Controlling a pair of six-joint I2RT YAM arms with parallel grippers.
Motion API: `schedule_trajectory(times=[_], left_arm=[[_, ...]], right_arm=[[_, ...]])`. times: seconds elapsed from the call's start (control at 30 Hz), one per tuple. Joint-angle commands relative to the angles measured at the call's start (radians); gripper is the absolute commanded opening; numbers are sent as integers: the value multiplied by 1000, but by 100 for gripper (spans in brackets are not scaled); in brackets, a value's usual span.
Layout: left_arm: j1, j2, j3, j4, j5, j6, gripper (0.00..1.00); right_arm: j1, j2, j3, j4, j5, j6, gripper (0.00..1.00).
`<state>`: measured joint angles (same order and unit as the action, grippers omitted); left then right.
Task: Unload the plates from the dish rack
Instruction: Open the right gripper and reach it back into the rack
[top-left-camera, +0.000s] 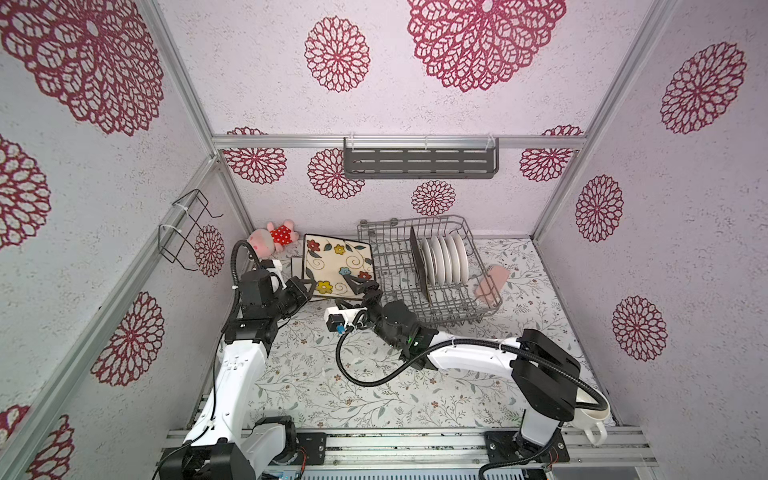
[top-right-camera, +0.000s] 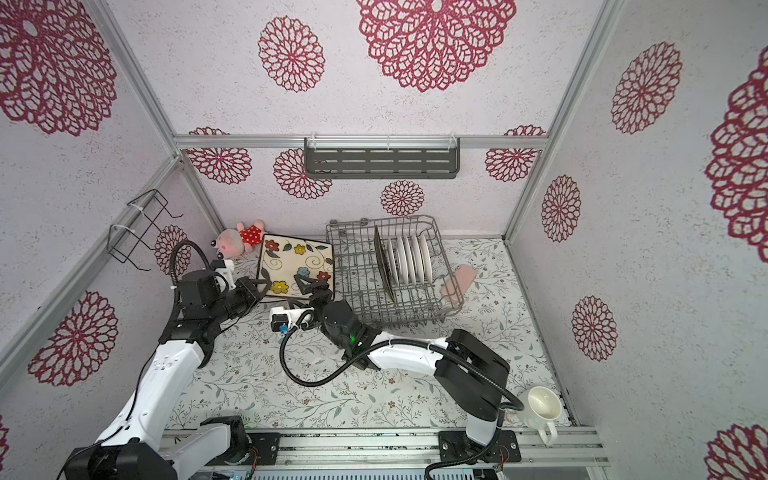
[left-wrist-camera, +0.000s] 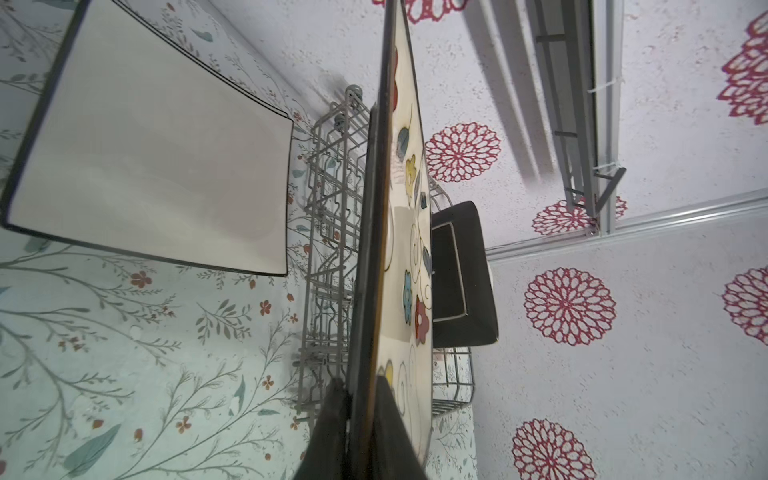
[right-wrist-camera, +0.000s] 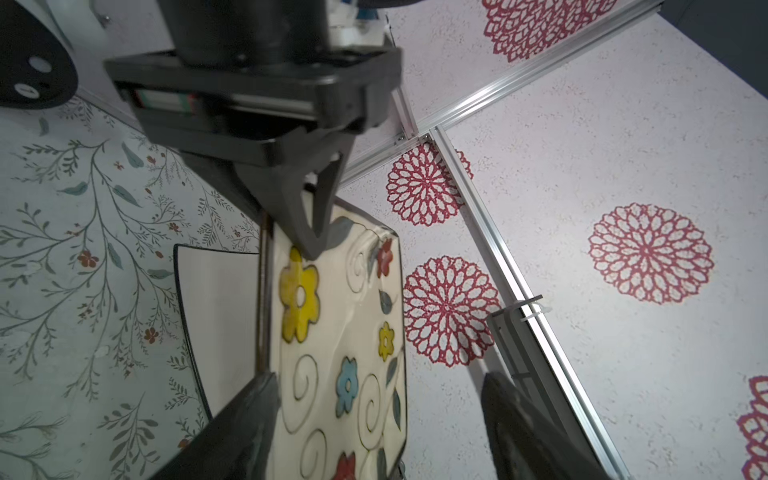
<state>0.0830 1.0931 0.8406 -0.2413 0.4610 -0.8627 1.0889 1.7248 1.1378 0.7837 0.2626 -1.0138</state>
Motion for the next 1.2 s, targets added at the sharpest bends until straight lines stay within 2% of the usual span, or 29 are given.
schedule_trajectory(times=[0.0, 0.33, 0.7, 0.87, 1.17], left_arm=[[25, -15, 34, 195, 13, -7, 0], [59, 21, 25, 236, 23, -9, 0], [92, 85, 14, 296, 30, -8, 0], [105, 133, 34, 334, 34, -8, 0], [142, 226, 71, 364, 70, 0, 0]], right_arm=[[-40, -107, -9, -6, -22, 158, 82], [-116, -183, -70, -55, -52, 327, 87], [-244, -234, -34, -148, -250, 627, 88], [-287, -243, -21, -177, -310, 716, 88], [-335, -245, -11, -224, -358, 778, 88]])
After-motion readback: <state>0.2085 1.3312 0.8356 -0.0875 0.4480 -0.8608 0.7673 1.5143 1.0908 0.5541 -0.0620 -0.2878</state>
